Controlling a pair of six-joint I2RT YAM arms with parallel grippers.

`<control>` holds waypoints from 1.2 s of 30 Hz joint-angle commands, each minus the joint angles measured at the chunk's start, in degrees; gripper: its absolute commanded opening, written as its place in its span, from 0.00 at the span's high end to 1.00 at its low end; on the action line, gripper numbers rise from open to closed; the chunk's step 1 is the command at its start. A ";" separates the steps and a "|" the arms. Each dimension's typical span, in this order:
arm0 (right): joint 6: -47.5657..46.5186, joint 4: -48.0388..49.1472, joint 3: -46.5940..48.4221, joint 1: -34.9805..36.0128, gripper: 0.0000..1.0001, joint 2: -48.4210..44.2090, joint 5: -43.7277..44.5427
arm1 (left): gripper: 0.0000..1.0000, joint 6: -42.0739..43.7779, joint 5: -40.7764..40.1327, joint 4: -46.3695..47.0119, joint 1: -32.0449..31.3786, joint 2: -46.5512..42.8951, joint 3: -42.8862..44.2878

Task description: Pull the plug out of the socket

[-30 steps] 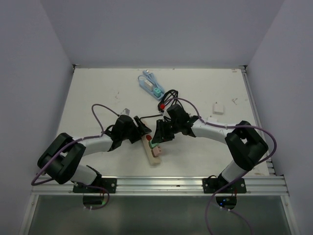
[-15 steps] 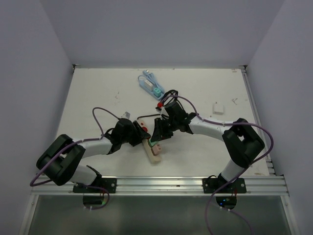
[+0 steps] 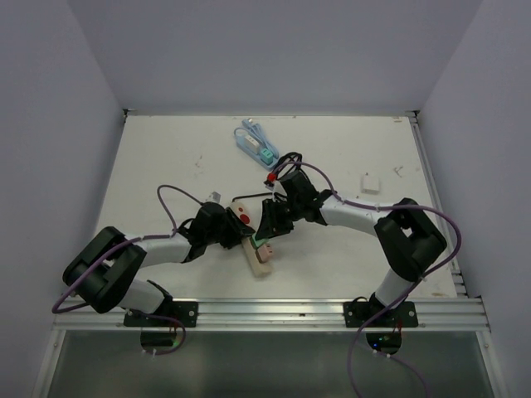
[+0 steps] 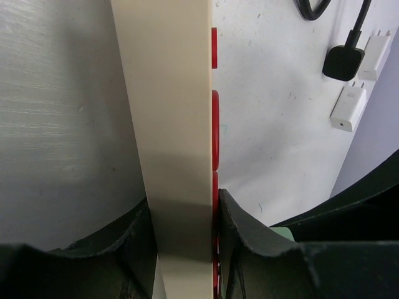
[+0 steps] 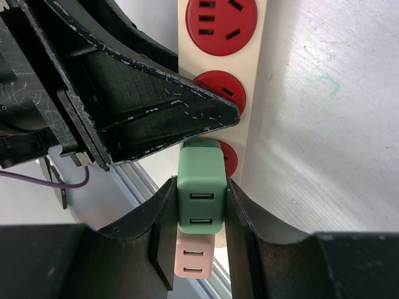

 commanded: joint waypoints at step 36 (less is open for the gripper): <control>-12.79 -13.26 4.82 -14.14 1.00 -3.67 -4.64 | 1.00 8.59 -10.23 -19.35 -0.72 3.98 0.84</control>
